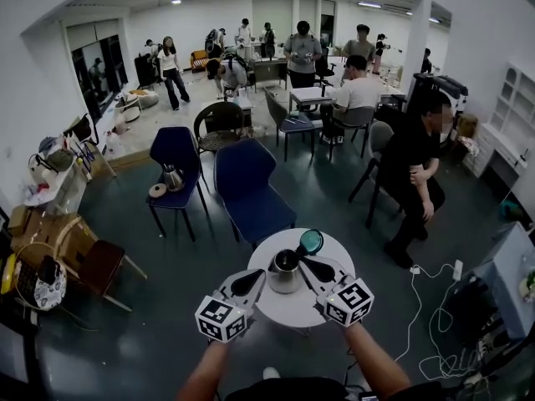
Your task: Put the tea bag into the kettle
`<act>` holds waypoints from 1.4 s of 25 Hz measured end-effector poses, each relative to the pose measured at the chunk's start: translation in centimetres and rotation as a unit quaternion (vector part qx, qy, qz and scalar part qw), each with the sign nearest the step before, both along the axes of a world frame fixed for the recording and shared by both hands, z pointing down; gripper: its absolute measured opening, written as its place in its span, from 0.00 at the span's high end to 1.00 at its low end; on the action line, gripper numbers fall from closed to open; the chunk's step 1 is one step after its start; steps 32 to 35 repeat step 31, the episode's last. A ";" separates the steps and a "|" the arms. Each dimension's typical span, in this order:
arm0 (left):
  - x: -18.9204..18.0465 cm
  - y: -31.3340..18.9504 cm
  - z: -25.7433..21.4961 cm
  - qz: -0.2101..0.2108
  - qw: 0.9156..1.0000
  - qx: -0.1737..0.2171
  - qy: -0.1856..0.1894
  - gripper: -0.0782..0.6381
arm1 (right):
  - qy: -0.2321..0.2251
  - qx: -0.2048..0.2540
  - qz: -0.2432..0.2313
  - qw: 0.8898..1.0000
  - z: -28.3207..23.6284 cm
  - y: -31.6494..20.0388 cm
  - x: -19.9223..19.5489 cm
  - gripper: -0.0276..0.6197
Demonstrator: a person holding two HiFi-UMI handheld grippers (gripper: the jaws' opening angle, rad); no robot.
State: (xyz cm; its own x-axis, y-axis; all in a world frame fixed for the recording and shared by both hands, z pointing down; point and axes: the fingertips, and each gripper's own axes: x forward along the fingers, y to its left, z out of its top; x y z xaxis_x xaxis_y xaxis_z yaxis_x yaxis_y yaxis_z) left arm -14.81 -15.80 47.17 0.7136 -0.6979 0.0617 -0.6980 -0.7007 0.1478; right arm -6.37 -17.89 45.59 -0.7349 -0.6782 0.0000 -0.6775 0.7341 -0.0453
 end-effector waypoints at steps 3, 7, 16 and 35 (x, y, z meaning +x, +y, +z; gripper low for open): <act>0.9 0.6 -0.2 -0.002 1.000 0.001 -0.002 0.87 | 0.003 0.001 -0.002 1.000 -0.2 0.8 0.9 0.93; 2.8 1.8 -0.4 -0.001 1.000 0.003 -0.001 0.87 | 0.010 0.003 -0.002 1.000 -0.3 2.2 2.6 0.93; 6.2 5.2 -1.5 -0.003 1.000 0.011 0.000 0.87 | 0.009 0.011 -0.007 1.000 -1.2 5.6 5.8 0.93; 11.6 13.0 -2.7 -0.009 1.000 0.022 -0.008 0.87 | 0.008 0.019 -0.014 1.000 -2.2 13.5 11.2 0.93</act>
